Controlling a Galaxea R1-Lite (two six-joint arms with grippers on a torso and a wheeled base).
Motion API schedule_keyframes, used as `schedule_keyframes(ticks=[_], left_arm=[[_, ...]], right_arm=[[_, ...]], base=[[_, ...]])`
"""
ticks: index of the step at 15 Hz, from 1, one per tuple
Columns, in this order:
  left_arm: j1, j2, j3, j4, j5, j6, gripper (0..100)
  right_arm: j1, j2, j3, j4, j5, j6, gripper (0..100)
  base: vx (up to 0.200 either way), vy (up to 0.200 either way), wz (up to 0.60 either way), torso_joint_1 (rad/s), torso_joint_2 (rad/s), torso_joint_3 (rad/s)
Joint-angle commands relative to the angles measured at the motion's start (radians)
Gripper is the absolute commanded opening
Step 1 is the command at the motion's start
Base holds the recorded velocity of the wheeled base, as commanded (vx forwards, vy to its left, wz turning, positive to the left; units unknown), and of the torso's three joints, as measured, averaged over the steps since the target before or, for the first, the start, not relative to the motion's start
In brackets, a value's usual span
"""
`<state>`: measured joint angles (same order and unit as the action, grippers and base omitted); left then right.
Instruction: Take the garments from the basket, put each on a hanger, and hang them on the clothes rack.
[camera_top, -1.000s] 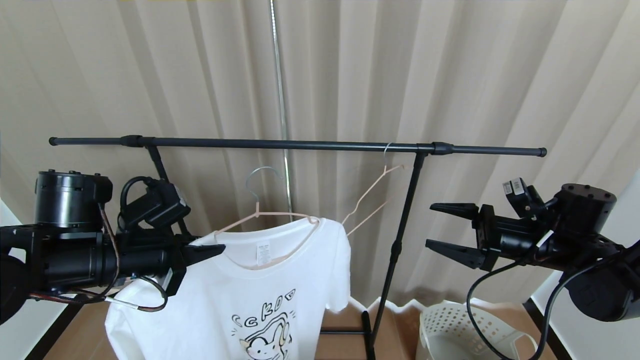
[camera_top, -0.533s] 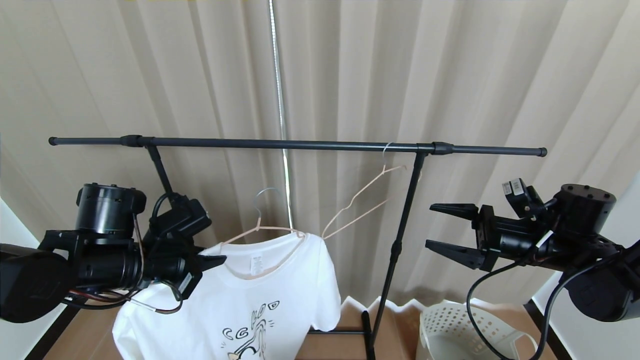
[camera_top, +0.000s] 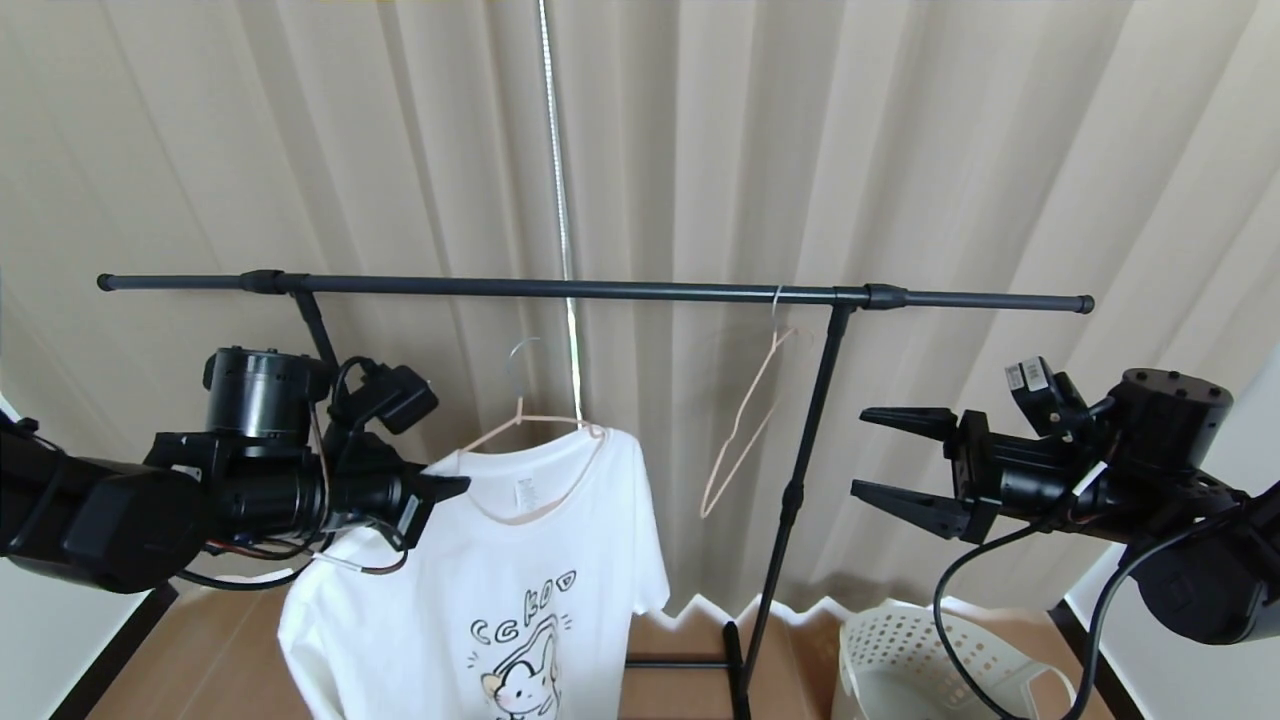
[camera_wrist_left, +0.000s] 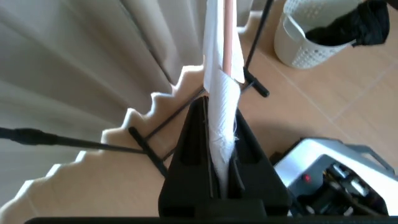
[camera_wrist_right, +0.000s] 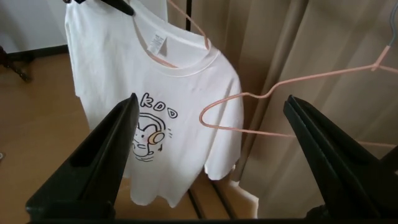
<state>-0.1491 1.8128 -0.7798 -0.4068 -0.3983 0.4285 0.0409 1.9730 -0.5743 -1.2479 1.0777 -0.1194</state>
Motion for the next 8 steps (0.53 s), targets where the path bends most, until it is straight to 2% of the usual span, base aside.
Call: schedule_keyframes(ticks=[1, 3, 6, 7, 8], left_arm=[[-0.010, 0.077, -0.027, -0.096, -0.001, -0.039, 0], [-0.023, 0.132, -0.053, -0.198, 0.003, -0.082, 0], [-0.056, 0.194, -0.150, -0.214, 0.004, -0.146, 0], [-0.056, 0.194, -0.150, -0.214, 0.004, -0.146, 0], [-0.076, 0.240, -0.236, -0.214, 0.004, -0.209, 0]], right_arm=[[0.001, 0.000, 0.001, -0.001, 0.001, 0.000, 100], [0.001, -0.002, 0.001, -0.001, 0.001, 0.000, 100], [0.001, -0.002, 0.001, -0.001, 0.001, 0.000, 100], [0.001, -0.002, 0.001, -0.001, 0.001, 0.000, 100], [0.001, -0.002, -0.001, -0.001, 0.001, 0.000, 100]], base=[[0.000, 0.000, 0.00, 0.000, 0.00, 0.000], [0.000, 0.000, 0.00, 0.000, 0.00, 0.000], [0.000, 0.000, 0.00, 0.000, 0.00, 0.000], [0.000, 0.000, 0.00, 0.000, 0.00, 0.000], [0.000, 0.000, 0.00, 0.000, 0.00, 0.000]])
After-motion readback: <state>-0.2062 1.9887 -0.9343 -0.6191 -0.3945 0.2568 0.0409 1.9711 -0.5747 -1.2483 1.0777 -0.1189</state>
